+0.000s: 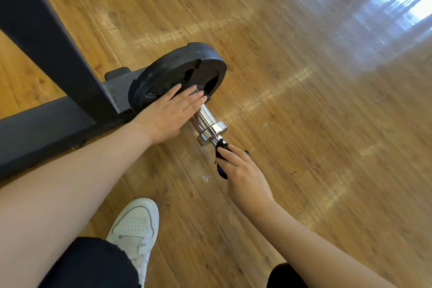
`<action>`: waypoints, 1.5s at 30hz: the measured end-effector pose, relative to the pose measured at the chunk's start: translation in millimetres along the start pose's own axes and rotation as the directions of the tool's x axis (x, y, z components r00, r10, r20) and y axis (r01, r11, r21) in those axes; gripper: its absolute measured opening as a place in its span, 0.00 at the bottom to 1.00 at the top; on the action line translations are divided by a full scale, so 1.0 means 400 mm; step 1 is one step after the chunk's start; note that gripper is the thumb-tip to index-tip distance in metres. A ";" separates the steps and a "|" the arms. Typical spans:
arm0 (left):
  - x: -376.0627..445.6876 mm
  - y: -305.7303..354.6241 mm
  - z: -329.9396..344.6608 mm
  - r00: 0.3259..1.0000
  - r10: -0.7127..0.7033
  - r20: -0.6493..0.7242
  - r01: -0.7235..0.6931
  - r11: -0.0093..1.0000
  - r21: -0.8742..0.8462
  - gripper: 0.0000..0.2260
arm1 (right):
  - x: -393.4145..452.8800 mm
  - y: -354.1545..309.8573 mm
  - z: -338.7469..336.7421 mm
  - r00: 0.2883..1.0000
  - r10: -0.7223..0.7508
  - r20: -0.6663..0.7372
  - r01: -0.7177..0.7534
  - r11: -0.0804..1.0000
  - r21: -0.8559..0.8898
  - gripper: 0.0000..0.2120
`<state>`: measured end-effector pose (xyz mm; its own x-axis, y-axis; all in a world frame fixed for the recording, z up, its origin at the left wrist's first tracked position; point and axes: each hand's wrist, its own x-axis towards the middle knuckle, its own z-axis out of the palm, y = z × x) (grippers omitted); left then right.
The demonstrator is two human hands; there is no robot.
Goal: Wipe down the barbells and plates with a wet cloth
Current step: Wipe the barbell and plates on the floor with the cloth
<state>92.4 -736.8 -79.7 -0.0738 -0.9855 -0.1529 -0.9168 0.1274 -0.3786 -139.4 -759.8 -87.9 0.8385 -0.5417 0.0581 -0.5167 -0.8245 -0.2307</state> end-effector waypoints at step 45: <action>-0.068 0.024 0.032 0.988 -0.153 -0.017 0.153 0.988 0.018 0.26 | 0.193 -0.037 -0.077 0.970 0.027 0.242 -0.050 0.995 0.091 0.21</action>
<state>90.6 -707.2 -90.9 0.0608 -0.9951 -0.0776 -0.9099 -0.0233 -0.4142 -72.4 -794.3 -50.1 0.8414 -0.5080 -0.1844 -0.5401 -0.7779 -0.3211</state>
